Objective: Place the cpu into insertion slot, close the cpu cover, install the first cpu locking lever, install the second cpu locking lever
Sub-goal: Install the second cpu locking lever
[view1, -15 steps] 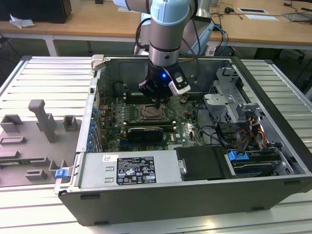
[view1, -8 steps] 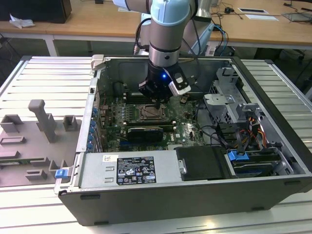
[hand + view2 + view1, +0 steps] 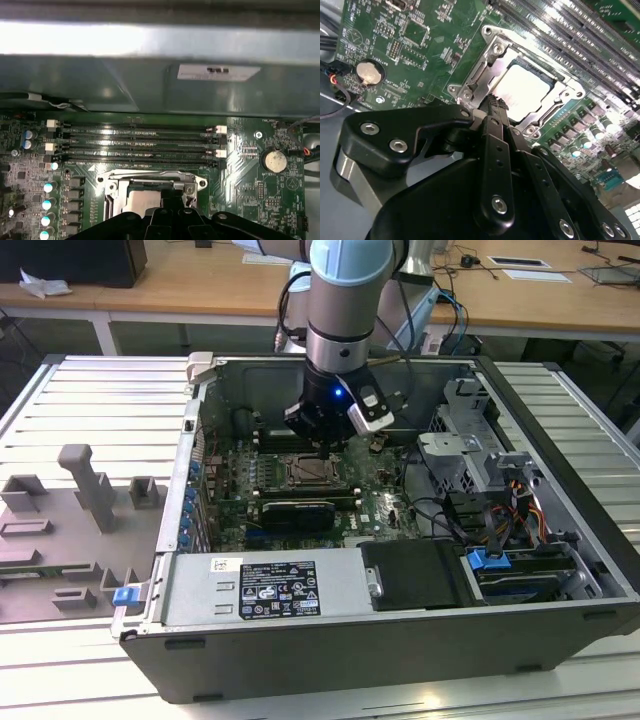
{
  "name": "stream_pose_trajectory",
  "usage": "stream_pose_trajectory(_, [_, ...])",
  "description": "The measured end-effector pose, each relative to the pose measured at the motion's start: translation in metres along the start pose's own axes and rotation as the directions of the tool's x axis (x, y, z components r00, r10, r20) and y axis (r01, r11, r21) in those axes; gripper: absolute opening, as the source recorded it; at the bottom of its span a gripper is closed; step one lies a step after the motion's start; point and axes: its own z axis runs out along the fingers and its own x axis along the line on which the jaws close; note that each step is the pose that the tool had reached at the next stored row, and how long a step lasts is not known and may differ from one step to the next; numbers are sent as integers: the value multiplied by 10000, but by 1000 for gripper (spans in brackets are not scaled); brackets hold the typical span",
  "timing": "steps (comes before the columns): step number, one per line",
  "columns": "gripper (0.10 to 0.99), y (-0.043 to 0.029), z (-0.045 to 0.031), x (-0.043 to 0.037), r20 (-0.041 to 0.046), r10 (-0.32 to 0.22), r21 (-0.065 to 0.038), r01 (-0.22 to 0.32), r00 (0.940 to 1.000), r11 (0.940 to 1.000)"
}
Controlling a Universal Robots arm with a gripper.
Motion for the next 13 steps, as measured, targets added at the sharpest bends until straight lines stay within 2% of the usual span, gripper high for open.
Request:
stream_pose_trajectory(6, [106,-79,-8,3,1,1,-1,-1,10000,10000])
stream_pose_trajectory(13, [106,-84,-64,3,0,0,-1,0,10000,10000])
